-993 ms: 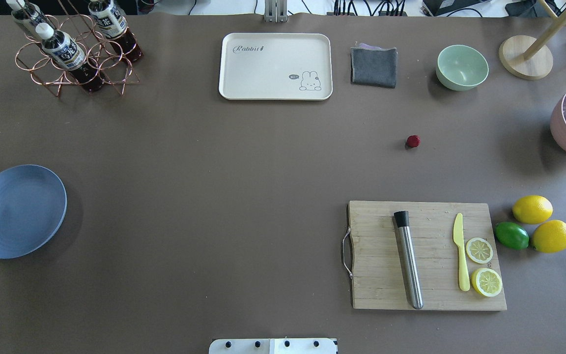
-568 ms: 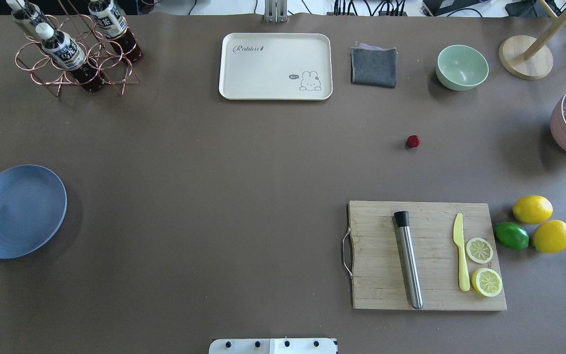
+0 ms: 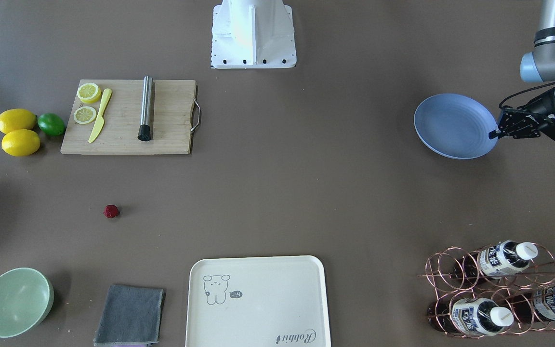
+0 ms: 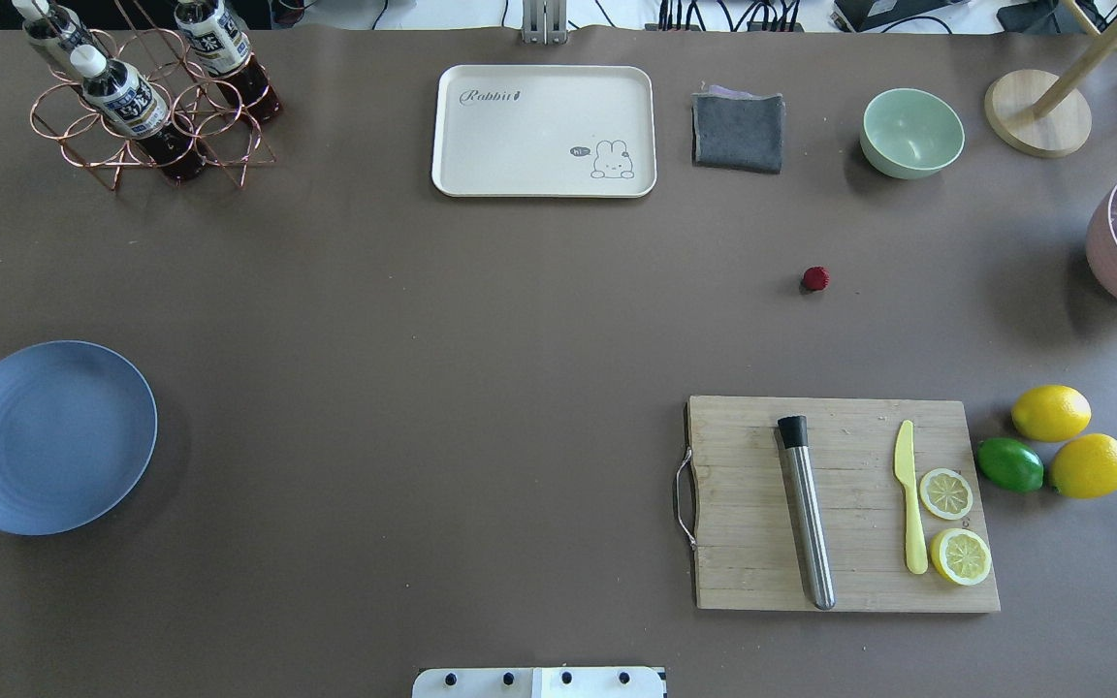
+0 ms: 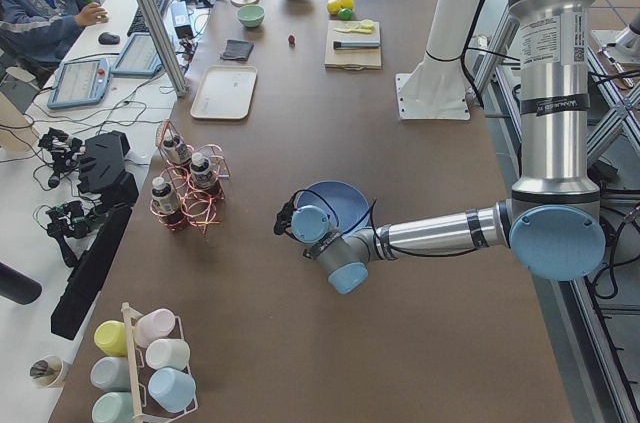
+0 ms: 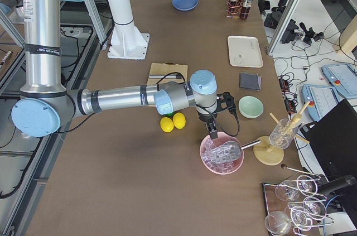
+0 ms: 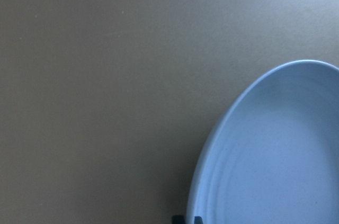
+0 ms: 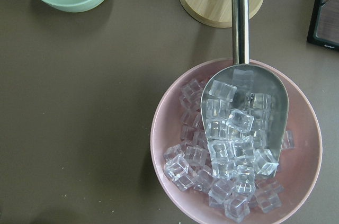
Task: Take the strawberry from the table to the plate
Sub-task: 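Push the blue plate with the left gripper toward the table centre, then withdraw the left arm while the right gripper reaches down to the red strawberry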
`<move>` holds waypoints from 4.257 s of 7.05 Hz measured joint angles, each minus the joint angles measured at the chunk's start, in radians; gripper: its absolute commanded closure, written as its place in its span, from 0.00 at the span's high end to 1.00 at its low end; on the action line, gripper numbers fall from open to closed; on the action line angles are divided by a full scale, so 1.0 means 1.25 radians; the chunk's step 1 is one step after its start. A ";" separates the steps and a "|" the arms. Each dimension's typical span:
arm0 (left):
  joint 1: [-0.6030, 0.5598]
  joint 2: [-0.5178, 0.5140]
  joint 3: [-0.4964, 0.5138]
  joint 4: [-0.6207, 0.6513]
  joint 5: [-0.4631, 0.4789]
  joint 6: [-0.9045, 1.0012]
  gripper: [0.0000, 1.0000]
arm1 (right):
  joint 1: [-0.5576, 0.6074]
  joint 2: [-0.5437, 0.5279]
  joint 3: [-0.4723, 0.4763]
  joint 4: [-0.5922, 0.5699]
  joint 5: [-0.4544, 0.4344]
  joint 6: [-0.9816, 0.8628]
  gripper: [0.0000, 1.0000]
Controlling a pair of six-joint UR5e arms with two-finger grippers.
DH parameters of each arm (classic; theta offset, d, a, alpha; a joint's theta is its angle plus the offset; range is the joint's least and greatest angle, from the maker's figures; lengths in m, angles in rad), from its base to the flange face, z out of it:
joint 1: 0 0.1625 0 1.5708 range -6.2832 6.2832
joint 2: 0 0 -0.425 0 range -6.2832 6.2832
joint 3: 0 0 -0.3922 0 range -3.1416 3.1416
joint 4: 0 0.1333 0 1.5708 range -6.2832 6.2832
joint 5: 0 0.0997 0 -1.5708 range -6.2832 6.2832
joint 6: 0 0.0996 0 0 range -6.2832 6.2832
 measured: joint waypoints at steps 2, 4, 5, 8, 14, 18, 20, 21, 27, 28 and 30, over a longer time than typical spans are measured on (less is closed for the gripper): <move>-0.051 -0.060 -0.018 0.028 -0.088 -0.071 0.00 | -0.001 0.000 0.000 0.000 0.000 0.000 1.00; -0.034 -0.140 -0.051 0.032 -0.061 -0.230 0.00 | -0.004 0.000 -0.003 -0.002 0.001 0.001 1.00; 0.020 -0.187 -0.059 0.032 -0.005 -0.303 0.00 | -0.005 0.000 -0.005 -0.002 0.001 0.001 1.00; 0.210 -0.318 -0.058 0.055 0.167 -0.436 0.00 | -0.006 0.000 -0.010 -0.003 0.002 0.002 1.00; 0.379 -0.528 -0.034 0.266 0.391 -0.455 0.03 | -0.011 0.000 -0.018 -0.004 0.008 0.002 1.00; 0.411 -0.547 -0.035 0.273 0.469 -0.454 0.98 | -0.071 0.028 -0.019 -0.001 -0.001 0.074 0.99; 0.360 -0.514 -0.120 0.362 0.440 -0.449 0.98 | -0.161 0.093 -0.014 0.000 -0.038 0.267 0.99; 0.310 -0.483 -0.186 0.447 0.402 -0.422 0.98 | -0.219 0.125 -0.014 0.000 -0.069 0.364 0.99; -0.123 -0.251 -0.423 0.999 0.142 0.210 0.98 | -0.449 0.272 -0.041 0.000 -0.210 0.690 0.99; -0.178 -0.183 -0.411 0.988 0.100 0.284 0.98 | -0.464 0.298 -0.064 0.005 -0.221 0.702 0.99; -0.260 -0.094 -0.350 0.940 0.080 0.408 0.98 | -0.490 0.339 -0.154 0.091 -0.252 0.720 0.99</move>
